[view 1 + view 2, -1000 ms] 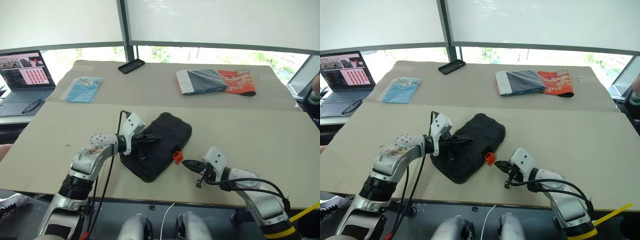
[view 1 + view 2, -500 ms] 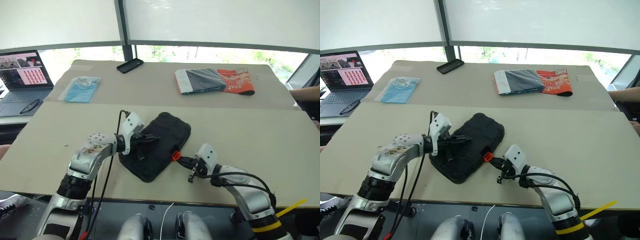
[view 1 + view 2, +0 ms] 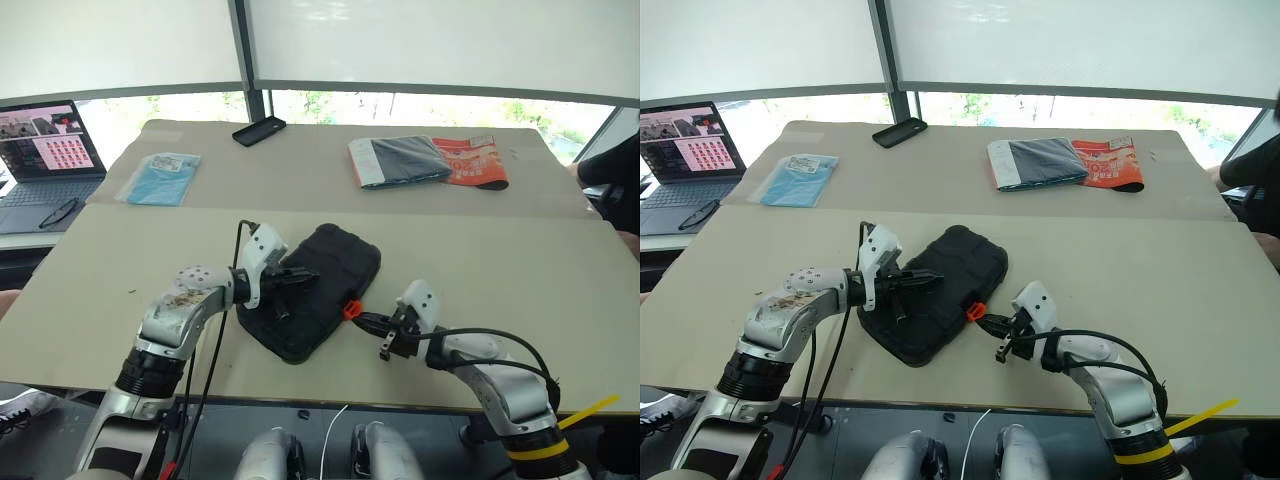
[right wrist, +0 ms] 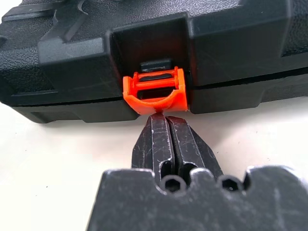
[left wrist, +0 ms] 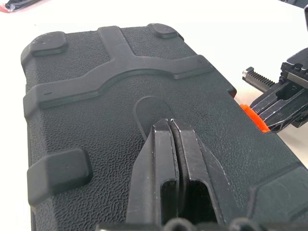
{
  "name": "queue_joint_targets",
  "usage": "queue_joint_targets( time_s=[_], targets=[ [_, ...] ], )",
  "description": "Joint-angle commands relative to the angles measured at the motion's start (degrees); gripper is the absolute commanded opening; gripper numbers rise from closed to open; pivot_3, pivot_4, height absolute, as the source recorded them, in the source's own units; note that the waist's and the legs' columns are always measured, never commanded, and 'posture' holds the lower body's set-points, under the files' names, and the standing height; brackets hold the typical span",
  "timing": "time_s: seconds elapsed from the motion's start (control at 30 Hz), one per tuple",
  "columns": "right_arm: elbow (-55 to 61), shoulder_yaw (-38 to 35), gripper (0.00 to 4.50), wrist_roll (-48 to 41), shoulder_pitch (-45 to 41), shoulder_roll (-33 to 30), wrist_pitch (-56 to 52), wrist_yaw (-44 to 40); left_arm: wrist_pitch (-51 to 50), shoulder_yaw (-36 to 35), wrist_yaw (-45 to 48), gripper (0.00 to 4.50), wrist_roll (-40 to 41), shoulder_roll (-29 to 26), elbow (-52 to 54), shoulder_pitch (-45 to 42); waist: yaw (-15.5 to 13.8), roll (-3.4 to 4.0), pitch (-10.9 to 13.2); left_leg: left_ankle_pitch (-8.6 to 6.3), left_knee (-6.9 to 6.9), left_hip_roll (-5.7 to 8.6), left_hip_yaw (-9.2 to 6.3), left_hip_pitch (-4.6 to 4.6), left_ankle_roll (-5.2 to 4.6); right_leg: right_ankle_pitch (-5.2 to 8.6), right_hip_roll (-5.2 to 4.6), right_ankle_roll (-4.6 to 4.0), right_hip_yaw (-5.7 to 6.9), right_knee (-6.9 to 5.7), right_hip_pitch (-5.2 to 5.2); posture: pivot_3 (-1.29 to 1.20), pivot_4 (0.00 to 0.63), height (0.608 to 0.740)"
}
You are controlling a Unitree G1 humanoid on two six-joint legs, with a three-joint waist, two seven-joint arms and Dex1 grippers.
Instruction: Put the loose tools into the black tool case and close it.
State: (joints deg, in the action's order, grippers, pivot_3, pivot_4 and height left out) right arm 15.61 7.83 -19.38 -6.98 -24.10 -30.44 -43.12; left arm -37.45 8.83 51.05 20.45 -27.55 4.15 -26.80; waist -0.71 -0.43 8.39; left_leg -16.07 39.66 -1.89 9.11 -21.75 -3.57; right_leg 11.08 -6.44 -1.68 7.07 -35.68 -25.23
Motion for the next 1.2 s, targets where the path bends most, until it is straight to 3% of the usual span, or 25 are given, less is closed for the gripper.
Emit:
queue_joint_targets(
  time_s=[0.03,0.8,1.03,1.13,1.2],
  targets=[
    [5.51,-1.29,0.0,-3.97,-3.96,1.43,1.5,-1.12,-3.57,4.68,0.47,0.12,-1.2,0.8,-4.57,3.25,0.01,0.0,0.0,0.0,0.0,0.0,0.0,0.0,0.0,0.0,0.0,0.0,0.0,0.0,0.0,0.0,0.15,0.74],
    [9.52,-4.0,0.0,-7.91,-3.2,-1.22,-2.22,-2.94,-4.19,4.14,0.84,0.12,-0.47,0.89,-3.78,3.16,0.0,0.03,0.0,0.02,-0.4,-0.01,-0.05,-0.03,0.08,-0.02,0.04,0.03,0.08,0.5,0.0,0.0,0.15,0.74],
    [5.7,-2.9,0.0,-6.27,-2.93,-0.18,0.71,-1.93,-3.56,4.16,1.17,0.12,-1.1,1.68,-4.9,2.46,-0.74,0.07,-0.03,-0.02,-0.6,0.08,-0.19,0.0,0.02,-0.01,-0.01,0.02,0.18,0.84,0.0,0.0,0.15,0.74],
    [6.52,-4.48,0.0,-7.12,-2.63,-1.67,0.62,-2.5,-1.85,3.1,1.7,0.12,-0.88,1.53,-4.28,3.04,-1.08,0.07,-0.03,-0.03,-0.62,0.13,-0.19,-0.14,-0.01,-0.17,-0.03,0.28,0.18,0.85,0.08,0.0,0.15,0.74],
    [8.5,-8.68,0.0,-9.74,-0.96,-4.81,-1.15,-3.54,3.83,-1.37,4.36,0.12,2.04,1.37,-1.62,4.95,-1.15,0.08,-0.02,-0.02,-0.62,0.12,-0.19,-0.16,0.0,-0.18,-0.02,0.29,0.18,0.83,0.06,0.0,0.15,0.74]
  ],
)
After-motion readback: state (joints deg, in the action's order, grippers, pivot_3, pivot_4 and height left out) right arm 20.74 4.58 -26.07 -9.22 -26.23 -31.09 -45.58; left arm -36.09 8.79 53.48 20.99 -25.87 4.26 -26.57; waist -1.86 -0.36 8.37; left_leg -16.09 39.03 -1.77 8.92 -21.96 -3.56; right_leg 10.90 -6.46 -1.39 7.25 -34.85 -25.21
